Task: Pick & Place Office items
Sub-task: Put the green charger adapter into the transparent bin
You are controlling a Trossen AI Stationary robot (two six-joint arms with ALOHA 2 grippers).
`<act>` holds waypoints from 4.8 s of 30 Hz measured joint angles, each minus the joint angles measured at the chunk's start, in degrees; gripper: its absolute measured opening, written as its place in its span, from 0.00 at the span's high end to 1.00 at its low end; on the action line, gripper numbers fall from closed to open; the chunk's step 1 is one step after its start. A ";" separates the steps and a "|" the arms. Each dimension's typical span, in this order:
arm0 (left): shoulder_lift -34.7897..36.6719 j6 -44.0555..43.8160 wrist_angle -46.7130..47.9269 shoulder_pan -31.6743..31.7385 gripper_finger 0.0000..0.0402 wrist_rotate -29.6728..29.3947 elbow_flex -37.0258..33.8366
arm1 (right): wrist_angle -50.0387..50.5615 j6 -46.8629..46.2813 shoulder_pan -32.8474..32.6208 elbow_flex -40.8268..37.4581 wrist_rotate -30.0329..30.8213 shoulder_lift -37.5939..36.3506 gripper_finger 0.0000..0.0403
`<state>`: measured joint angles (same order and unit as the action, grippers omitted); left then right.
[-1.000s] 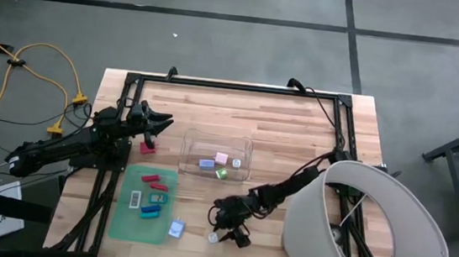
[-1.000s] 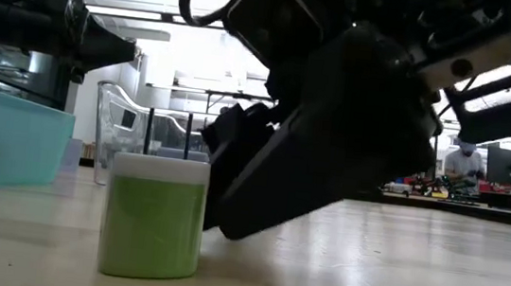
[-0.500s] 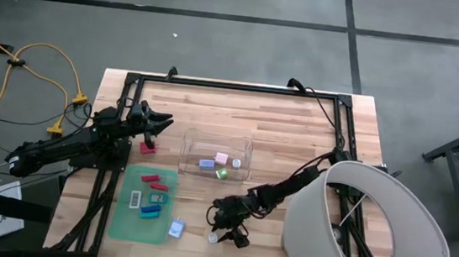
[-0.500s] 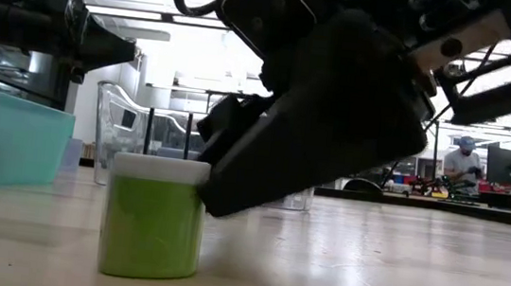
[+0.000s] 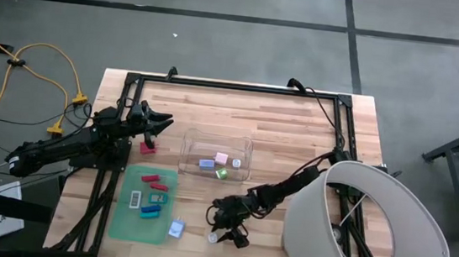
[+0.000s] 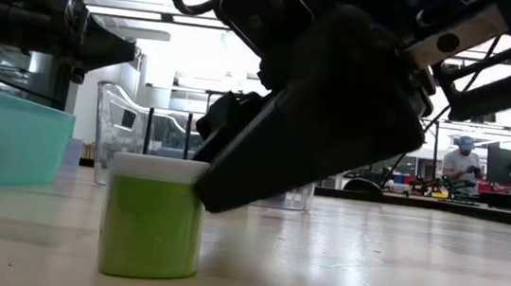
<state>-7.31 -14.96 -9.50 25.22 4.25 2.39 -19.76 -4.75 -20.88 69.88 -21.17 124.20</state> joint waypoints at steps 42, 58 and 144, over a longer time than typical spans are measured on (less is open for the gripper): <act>0.00 0.00 0.00 0.00 0.75 -0.01 0.00 | -0.11 0.44 2.67 0.84 -0.39 -0.04 0.55; -0.02 0.00 -0.05 0.01 0.75 0.00 0.00 | -0.16 -0.71 3.30 2.67 -3.41 1.99 0.55; -0.01 0.00 -0.04 -0.01 0.75 -0.01 0.00 | -2.26 5.50 15.59 7.64 2.13 -4.41 0.66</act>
<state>-7.32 -14.96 -9.54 25.21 4.24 2.39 -22.02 0.75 -5.30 77.53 -19.04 119.79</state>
